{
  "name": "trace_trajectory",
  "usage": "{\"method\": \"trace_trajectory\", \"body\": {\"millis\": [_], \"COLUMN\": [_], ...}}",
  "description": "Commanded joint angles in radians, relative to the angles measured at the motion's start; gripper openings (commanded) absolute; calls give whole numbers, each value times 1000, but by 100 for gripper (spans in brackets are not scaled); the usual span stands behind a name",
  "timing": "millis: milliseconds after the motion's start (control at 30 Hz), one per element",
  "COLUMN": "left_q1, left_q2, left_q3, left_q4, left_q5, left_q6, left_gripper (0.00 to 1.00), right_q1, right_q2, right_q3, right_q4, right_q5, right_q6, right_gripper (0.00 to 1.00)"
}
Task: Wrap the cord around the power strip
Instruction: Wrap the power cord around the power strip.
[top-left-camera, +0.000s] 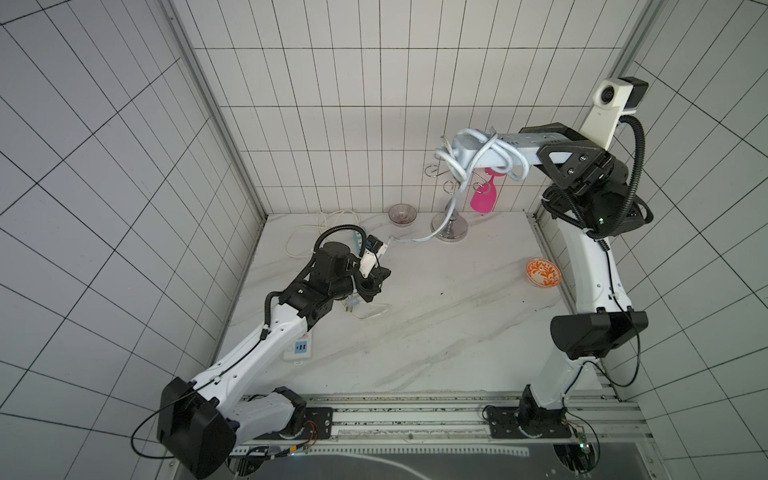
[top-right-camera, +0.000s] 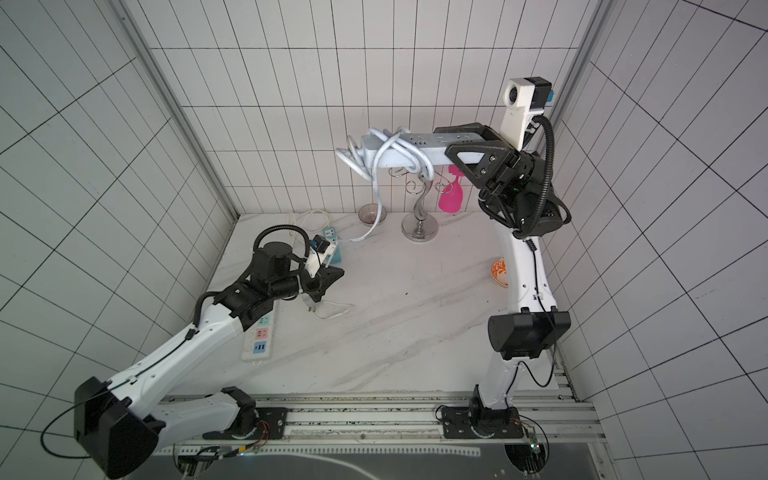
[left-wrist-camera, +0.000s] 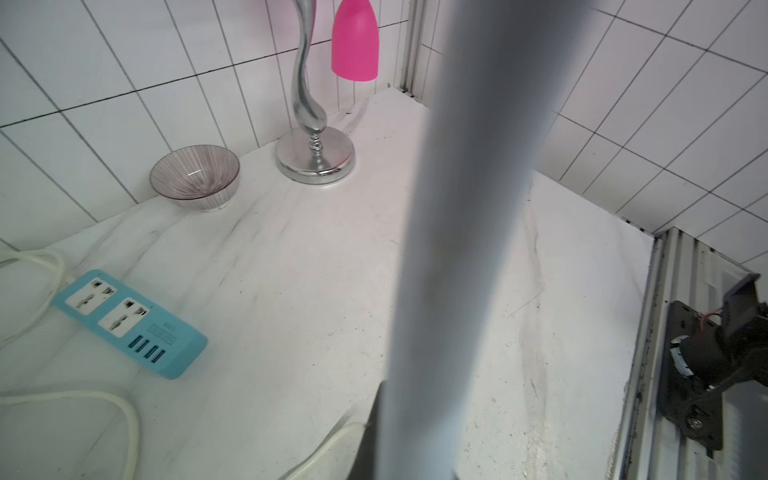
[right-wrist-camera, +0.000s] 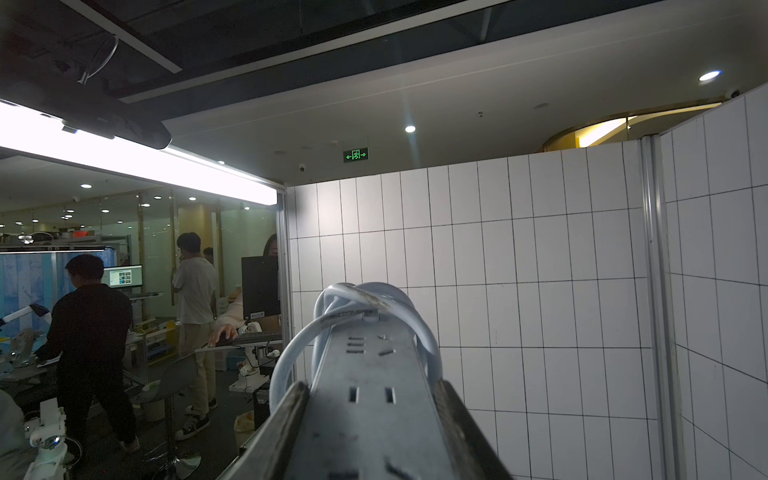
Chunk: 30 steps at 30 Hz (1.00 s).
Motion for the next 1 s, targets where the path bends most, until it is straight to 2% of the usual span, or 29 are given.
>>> {"method": "trace_trajectory", "body": {"millis": [0,33,100,267,500,600,667,733,800,833,900,967], "left_q1": [24,36,67,112,190,219,241,260,273,275,276,276], "left_q2": [-19,-18,3,73,171,197,211,229,256,269,279,282], "left_q3": [8,9,22,64,228,292,338,396,473,514,570,615], "left_q4": [-24,-11,4,31,-5,-9,-15,-26,-66,-90,-115,-131], "left_q5": [-148,-153,-132,-86,-59,-80,-90,-101,-121,-138,-168,-191], "left_q6": [23,20,10,13,45,52,59,63,76,88,103,108], "left_gripper": [0,0,0,0,0,0,0,0,0,0,0,0], "right_q1": [30,32,49,142,405,521,605,668,667,653,626,591], "right_q2": [-107,-154,-178,-75,-68,-96,-147,-241,-331,-365,-394,-389], "right_q3": [-185,-263,-290,-82,-111,-179,-285,-448,-558,-601,-672,-745], "right_q4": [230,200,194,266,266,259,187,-112,-426,-543,-598,-501], "right_q5": [28,24,5,-29,-244,-370,-477,-535,-534,-526,-522,-521], "right_q6": [-34,-97,-128,13,-6,-33,-120,-433,-728,-834,-869,-784], "right_gripper": [0,0,0,0,0,0,0,0,0,0,0,0]}}
